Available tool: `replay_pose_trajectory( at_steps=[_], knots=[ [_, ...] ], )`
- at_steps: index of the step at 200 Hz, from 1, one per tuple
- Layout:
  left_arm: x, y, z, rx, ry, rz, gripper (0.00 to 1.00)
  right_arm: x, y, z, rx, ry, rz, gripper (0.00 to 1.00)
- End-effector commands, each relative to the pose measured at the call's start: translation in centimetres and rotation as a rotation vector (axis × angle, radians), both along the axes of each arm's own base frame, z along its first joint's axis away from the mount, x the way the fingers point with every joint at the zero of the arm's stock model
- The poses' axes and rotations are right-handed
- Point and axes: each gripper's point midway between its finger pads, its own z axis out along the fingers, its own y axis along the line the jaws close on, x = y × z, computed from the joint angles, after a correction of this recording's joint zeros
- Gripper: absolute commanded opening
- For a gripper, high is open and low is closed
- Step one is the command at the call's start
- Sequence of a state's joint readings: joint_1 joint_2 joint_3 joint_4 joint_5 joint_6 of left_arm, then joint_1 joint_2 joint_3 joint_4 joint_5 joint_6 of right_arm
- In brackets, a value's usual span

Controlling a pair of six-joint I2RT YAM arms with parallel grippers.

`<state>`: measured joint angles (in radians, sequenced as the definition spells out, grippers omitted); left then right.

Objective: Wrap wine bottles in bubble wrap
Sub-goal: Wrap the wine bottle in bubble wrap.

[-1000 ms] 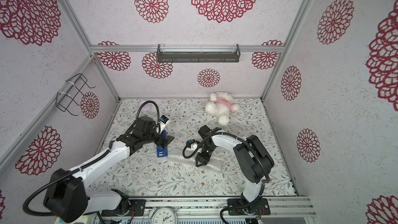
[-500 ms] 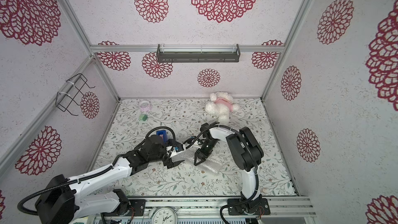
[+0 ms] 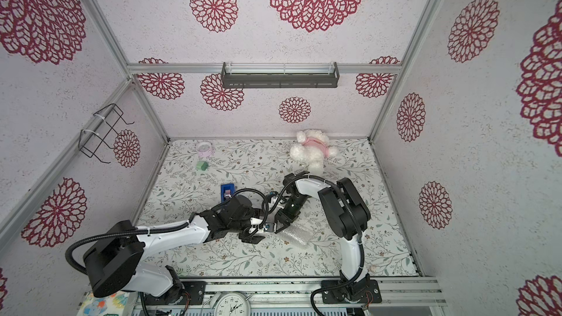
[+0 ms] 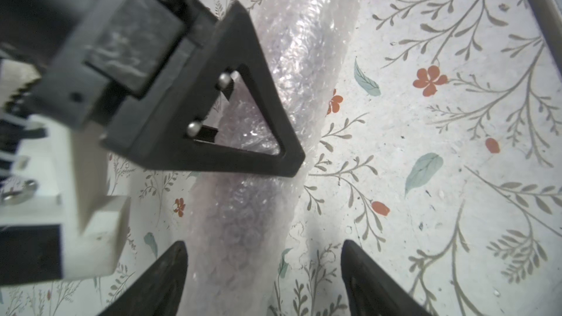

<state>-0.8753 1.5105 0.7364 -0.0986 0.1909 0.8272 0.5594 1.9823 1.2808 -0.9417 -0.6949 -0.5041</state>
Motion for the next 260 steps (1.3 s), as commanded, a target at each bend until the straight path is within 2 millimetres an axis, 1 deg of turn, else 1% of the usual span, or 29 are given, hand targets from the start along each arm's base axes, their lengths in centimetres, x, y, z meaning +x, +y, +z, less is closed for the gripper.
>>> replay_pose_trajectory(
  at_steps=[1, 49, 73, 86, 99, 108, 131, 145, 166, 184, 202, 218, 235, 247, 260],
  knots=[
    [1.4, -1.6, 0.3, 0.011, -0.112, -0.06, 0.8, -0.2, 0.2, 0.6, 0.008, 0.035, -0.009, 0.28],
    [2.7, -2.9, -1.2, 0.046, -0.151, -0.082, 0.78, 0.0, 0.2, 0.9, 0.014, 0.017, -0.006, 0.28],
    [2.3, -3.0, -2.1, 0.073, -0.122, -0.107, 0.75, 0.4, 0.2, 0.9, 0.008, -0.009, -0.004, 0.31],
    [1.6, -2.8, -2.8, 0.088, -0.093, -0.119, 0.71, 0.9, 0.1, 0.9, -0.002, -0.043, -0.009, 0.39],
    [0.7, -2.7, -3.4, 0.101, -0.054, -0.132, 0.65, 1.5, 0.0, 1.2, -0.003, -0.089, -0.02, 0.43],
    [0.2, -2.6, -3.6, 0.11, -0.028, -0.136, 0.6, 2.1, 0.1, 1.6, 0.002, -0.13, -0.024, 0.5],
    [-1.0, -2.2, -4.7, 0.158, 0.036, -0.143, 0.47, 3.3, 0.0, 2.9, 0.029, -0.219, -0.051, 0.58],
    [-1.6, -2.1, -5.0, 0.176, 0.069, -0.14, 0.42, 3.8, -0.2, 3.8, 0.046, -0.256, -0.072, 0.64],
    [-2.4, -1.8, -5.4, 0.199, 0.127, -0.145, 0.39, 4.3, -1.0, 4.9, 0.069, -0.29, -0.108, 0.7],
    [-3.1, -1.7, -5.5, 0.212, 0.176, -0.15, 0.35, 4.4, -1.8, 5.7, 0.089, -0.303, -0.139, 0.72],
    [-3.7, -1.5, -5.4, 0.229, 0.225, -0.156, 0.33, 4.8, -2.9, 6.3, 0.079, -0.342, -0.191, 0.74],
    [-4.4, -1.3, -5.3, 0.257, 0.28, -0.165, 0.33, 5.8, -4.3, 7.0, 0.054, -0.394, -0.284, 0.74],
    [-5.1, -1.0, -5.1, 0.295, 0.356, -0.167, 0.33, 7.1, -6.0, 8.1, 0.016, -0.455, -0.422, 0.73],
    [-5.4, -1.0, -4.9, 0.321, 0.41, -0.154, 0.34, 7.7, -7.1, 9.1, -0.005, -0.493, -0.52, 0.73],
    [-5.7, -0.9, -4.8, 0.353, 0.483, -0.134, 0.35, 7.9, -8.3, 10.1, -0.038, -0.534, -0.614, 0.73]
  ],
)
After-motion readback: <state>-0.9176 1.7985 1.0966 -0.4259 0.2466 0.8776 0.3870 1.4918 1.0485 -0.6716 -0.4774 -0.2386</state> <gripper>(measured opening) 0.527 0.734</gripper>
